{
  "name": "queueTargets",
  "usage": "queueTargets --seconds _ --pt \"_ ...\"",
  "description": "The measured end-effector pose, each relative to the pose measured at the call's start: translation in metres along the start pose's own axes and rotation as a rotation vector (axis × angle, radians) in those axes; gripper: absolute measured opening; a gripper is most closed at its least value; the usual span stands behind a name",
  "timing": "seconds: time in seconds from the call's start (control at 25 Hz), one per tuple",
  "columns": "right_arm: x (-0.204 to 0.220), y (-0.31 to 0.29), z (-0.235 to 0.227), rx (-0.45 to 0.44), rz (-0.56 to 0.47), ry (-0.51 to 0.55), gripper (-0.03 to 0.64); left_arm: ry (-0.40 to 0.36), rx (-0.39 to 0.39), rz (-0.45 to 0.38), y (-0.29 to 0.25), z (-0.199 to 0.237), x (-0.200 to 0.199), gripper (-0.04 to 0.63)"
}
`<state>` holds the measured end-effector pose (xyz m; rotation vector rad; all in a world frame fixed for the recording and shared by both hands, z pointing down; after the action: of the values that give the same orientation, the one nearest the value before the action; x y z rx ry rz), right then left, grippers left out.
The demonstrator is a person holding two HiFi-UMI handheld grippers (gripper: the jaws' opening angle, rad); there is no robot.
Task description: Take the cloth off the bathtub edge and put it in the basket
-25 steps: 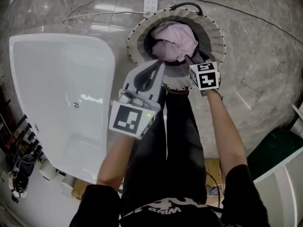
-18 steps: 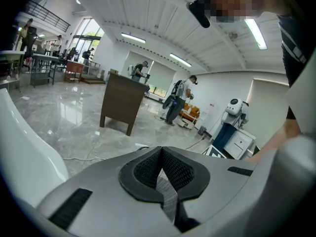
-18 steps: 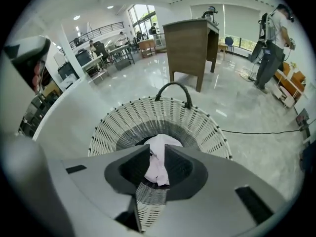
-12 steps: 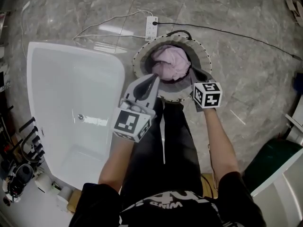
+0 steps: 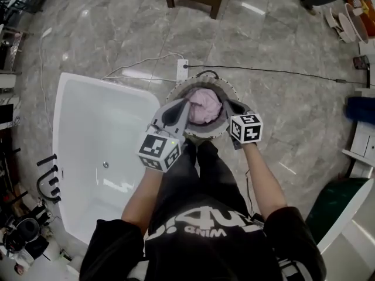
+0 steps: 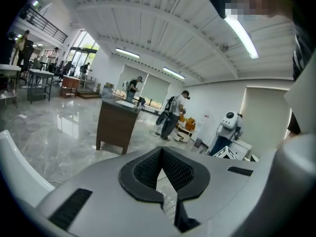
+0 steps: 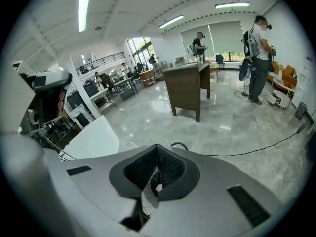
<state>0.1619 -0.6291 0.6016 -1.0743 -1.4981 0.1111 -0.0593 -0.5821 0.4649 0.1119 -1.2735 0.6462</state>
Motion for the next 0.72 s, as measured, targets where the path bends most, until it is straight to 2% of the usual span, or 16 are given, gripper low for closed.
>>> queueTargets --seconds 0.16,0.36,0.72 --pt "-0.028 0.043 0.016 0.000 -0.077 -0.013 0.014 -0.013 0.025 0.000 0.024 -0.023 -0.032 0.012" --pt "-0.061 0.093 0.028 -0.001 -0.194 -0.023 0.014 -0.056 0.056 0.004 0.048 -0.046 -0.053 0.013" --pt "-0.113 0.154 0.059 -0.036 -0.415 0.010 0.014 -0.067 0.056 -0.051 0.069 -0.045 -0.073 0.014"
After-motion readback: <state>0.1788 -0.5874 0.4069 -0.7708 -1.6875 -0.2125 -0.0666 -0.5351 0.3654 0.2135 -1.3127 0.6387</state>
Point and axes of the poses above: the fingertips, and each gripper's own axes: y backward along the fingers, z to its left, x out of its underside, the point moved 8 cm from there along y, backward along the fingers, and after that the axes turned 5 degrees about -z, right-handed, at the moved point
